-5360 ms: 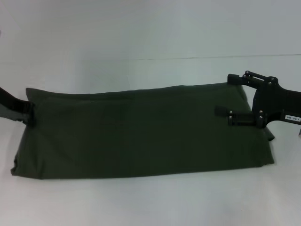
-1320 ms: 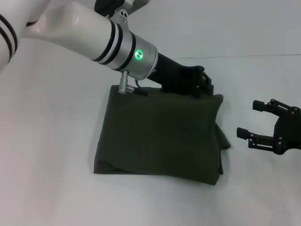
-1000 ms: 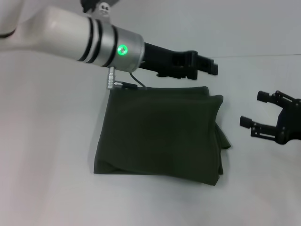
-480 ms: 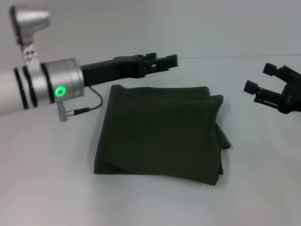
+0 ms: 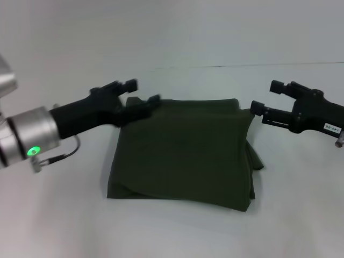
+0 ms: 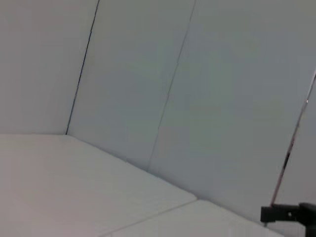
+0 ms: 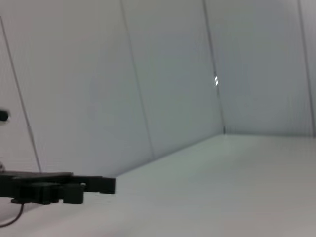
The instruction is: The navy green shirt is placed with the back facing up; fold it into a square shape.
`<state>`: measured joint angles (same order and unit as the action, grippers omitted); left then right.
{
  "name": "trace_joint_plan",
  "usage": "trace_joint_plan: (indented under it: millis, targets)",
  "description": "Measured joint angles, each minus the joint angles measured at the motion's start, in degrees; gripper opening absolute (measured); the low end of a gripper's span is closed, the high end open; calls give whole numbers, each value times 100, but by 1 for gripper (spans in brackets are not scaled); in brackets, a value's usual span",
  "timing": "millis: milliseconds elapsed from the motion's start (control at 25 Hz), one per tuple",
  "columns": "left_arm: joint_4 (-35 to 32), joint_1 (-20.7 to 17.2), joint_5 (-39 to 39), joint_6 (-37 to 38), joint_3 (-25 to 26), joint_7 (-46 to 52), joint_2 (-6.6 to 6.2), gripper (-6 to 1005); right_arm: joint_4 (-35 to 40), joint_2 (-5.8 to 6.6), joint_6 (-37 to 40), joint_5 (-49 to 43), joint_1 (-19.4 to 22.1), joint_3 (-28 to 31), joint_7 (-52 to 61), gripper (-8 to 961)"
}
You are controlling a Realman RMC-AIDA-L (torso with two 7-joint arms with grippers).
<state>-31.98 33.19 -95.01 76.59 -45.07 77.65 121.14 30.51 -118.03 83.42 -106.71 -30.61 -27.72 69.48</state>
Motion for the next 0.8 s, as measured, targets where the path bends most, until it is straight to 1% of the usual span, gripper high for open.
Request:
trace_joint_plan:
  millis: [120, 280, 400, 560, 680, 800]
  targets:
    - [-58, -238, -160, 156, 146, -214, -111, 885, 166, -46, -275, -113, -23, -218, 266, 942]
    - [-131, -301, -764, 674, 567, -359, -201, 884, 316, -56, -266, -208, -57, -784, 404, 941]
    - [-158, -299, -1203, 1104, 726, -520, -250, 882, 351, -42, -219, -224, -64, -1139, 354, 941]
    - [-175, -261, -1611, 1347, 854, -574, -297, 883, 303, -4, -17, -246, -64, -1465, 375, 941]
    - [-176, -218, -1816, 1419, 859, -563, -310, 883, 310, -22, 158, -332, -57, -1653, 448, 941]
    - [-164, -158, -1966, 1500, 842, -533, -323, 883, 343, -39, 335, -452, -42, -1705, 480, 942]
